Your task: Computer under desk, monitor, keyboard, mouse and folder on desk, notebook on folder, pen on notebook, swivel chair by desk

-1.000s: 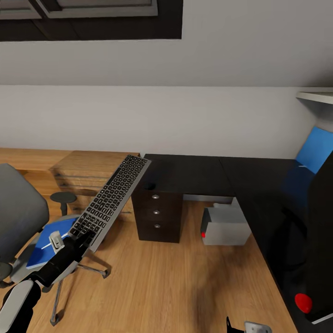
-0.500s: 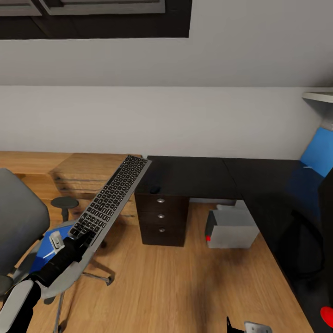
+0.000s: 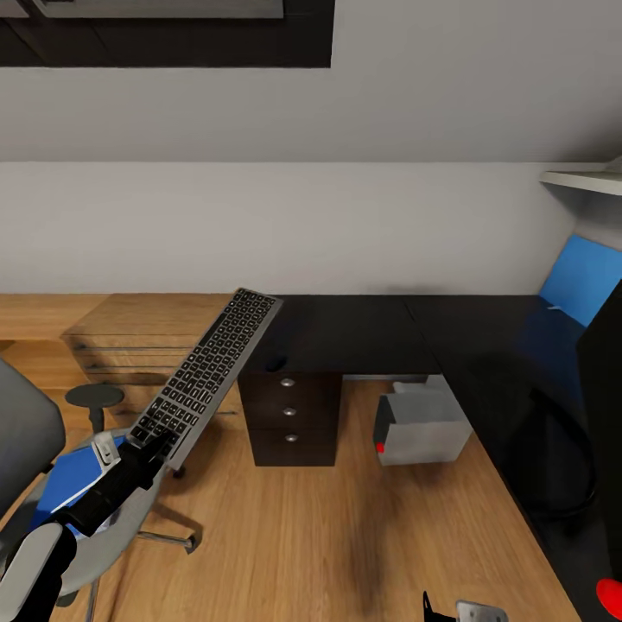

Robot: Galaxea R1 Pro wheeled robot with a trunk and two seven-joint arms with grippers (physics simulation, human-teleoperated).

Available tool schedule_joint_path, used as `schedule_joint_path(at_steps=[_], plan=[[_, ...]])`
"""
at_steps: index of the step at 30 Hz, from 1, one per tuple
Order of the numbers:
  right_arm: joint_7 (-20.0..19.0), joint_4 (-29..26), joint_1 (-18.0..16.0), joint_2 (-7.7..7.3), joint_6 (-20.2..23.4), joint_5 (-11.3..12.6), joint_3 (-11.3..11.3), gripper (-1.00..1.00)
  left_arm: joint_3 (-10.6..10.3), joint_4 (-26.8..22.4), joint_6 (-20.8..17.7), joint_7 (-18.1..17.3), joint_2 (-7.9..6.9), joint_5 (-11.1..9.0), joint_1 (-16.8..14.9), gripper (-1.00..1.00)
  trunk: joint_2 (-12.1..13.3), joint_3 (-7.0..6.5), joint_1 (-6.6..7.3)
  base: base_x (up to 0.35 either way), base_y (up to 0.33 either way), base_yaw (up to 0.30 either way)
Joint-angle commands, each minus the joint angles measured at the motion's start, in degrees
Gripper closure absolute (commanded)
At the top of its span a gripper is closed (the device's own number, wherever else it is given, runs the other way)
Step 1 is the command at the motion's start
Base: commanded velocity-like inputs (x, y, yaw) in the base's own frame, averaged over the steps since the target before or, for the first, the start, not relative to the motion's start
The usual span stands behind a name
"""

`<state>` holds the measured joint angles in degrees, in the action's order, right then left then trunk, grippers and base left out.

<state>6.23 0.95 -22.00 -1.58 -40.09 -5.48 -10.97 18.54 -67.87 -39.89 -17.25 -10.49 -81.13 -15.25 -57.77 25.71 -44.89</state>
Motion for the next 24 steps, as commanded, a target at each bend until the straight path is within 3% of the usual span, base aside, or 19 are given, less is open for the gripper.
schedule_joint_path(at_steps=[1,10,19,24], plan=[[0.4,0.1,-0.1,-0.04,-0.2,-0.6,-0.3,-1.00,0.1,0.1,-0.4,0.0,0.01,-0.2,0.0,1.00,0.0,0.06,0.00,0.001,0.000,-0.001],[0.4,0.1,-0.1,0.00,-0.2,-0.6,-0.3,-1.00,-0.1,1.6,-0.2,0.5,0.59,-0.3,0.0,1.00,0.0,0.06,0.00,0.000,0.000,0.000],[0.4,0.1,-0.1,0.00,-0.1,-0.6,-0.3,-1.00,-0.6,1.7,-0.1,0.5,5.45,-0.1,0.0,1.00,0.0,0.06,0.00,0.000,0.000,0.000],[0.4,0.1,-0.1,0.01,-0.1,-0.6,-0.3,-1.00,-0.8,1.6,1.9,0.6,7.98,-0.1,0.0,1.00,0.0,0.06,0.00,0.000,0.000,0.000]])
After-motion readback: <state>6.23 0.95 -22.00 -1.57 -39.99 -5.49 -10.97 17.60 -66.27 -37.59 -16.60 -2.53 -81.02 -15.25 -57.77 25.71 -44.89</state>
